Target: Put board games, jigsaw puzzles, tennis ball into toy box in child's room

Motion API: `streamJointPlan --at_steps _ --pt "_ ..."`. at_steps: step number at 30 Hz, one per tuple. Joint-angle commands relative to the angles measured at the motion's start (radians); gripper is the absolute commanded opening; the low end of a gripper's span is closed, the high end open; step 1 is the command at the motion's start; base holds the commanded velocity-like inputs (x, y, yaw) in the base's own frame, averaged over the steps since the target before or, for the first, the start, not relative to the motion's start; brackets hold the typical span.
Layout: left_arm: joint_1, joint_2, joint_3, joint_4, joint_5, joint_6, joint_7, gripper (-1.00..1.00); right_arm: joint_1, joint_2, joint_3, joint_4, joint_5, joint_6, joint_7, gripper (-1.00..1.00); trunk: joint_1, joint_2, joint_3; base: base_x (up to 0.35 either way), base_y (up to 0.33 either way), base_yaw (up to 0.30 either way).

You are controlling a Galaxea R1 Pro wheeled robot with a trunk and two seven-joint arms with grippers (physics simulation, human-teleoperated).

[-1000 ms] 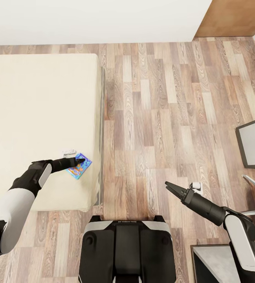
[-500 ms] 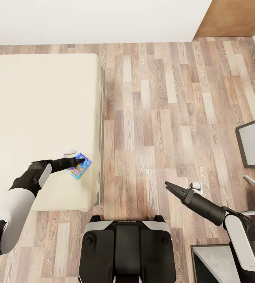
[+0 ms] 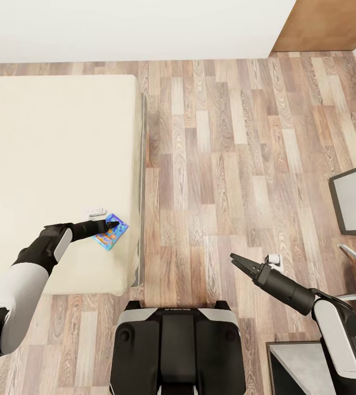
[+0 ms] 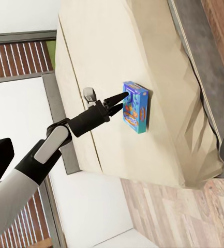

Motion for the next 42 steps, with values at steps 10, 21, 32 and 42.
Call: streamJointPlan --at_steps 10,21,32,42 --pt "0.0 -0.001 0.003 0.0 0.007 0.014 -0.053 1.0 0.0 0.0 -0.001 0.0 0.002 0.005 0.004 1.0 0.001 -0.001 -0.001 0.0 0.0 0.0" --pt "0.0 -0.004 0.003 0.001 0.007 0.014 -0.056 1.0 0.0 0.0 -0.001 0.0 0.002 0.005 0.004 1.0 0.001 -0.001 -0.001 0.0 0.0 0.0" --pt "0.0 -0.005 0.004 0.001 0.007 0.014 -0.056 1.0 0.0 -0.001 -0.003 0.0 0.002 0.005 0.005 1.0 0.001 -0.001 -0.001 0.0 0.0 0.0" --pt "0.0 -0.003 0.003 0.002 0.007 0.014 -0.058 1.0 0.0 -0.001 -0.003 0.0 0.002 0.005 0.005 1.0 0.001 -0.001 -0.001 0.0 0.0 0.0"
